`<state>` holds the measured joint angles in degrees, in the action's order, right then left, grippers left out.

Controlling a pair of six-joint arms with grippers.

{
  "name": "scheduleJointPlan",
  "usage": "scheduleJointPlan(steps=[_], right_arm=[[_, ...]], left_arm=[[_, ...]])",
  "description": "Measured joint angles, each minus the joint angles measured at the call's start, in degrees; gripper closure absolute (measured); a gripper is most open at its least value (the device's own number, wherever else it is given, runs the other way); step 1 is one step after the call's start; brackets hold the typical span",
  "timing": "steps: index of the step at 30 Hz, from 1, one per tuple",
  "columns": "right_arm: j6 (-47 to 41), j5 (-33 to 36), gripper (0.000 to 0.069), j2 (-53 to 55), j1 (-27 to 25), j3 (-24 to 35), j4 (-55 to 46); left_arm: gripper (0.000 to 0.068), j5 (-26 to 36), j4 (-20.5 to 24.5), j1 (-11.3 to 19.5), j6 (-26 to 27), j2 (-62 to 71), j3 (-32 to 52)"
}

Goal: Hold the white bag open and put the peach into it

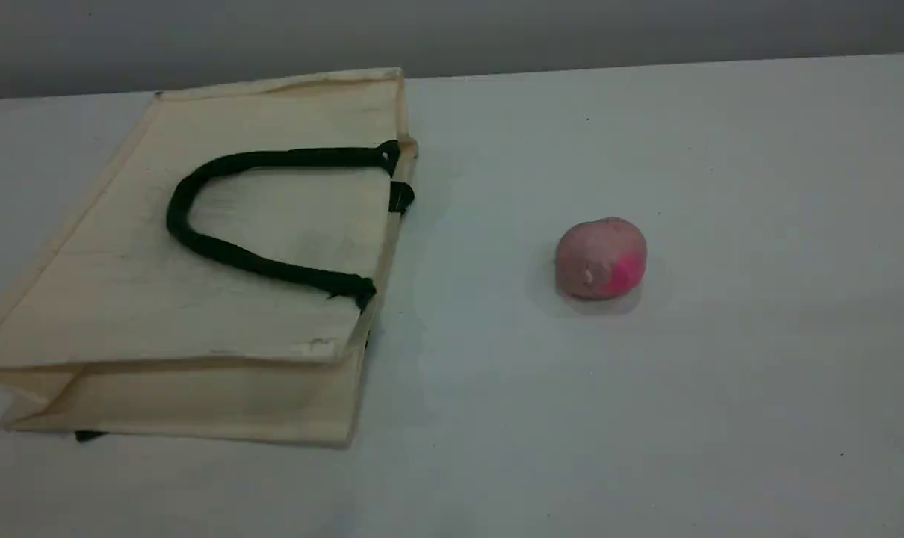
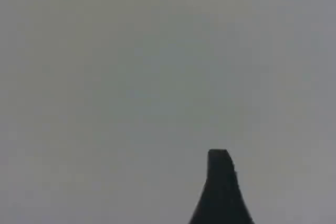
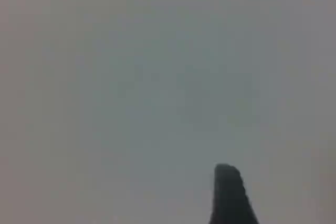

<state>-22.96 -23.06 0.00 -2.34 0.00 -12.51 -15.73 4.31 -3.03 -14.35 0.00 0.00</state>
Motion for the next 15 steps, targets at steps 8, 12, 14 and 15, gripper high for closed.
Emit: scheduleJointPlan(steps=[8,12,14,15], right_arm=[[-6.2,2.0,0.0305,0.0,0.0,-3.0,-2.9],[-8.8,6.1,0.0305,0.7,0.0,-9.7,-5.7],[-10.3,9.5,0.0305,2.3,0.0,-13.0,-6.0],[-10.6,11.5,0.0305,3.0,0.0,-14.7,-6.0]], left_arm=[[0.0212,-0.5,0.6,0.0,-4.9,3.0,-5.0],[0.0212,2.4,2.3,0.0,-4.8,8.1,-10.6],[0.0212,5.6,2.3,0.0,-4.8,11.5,-13.3],[0.0212,7.3,2.2,0.0,-4.8,13.1,-14.8]])
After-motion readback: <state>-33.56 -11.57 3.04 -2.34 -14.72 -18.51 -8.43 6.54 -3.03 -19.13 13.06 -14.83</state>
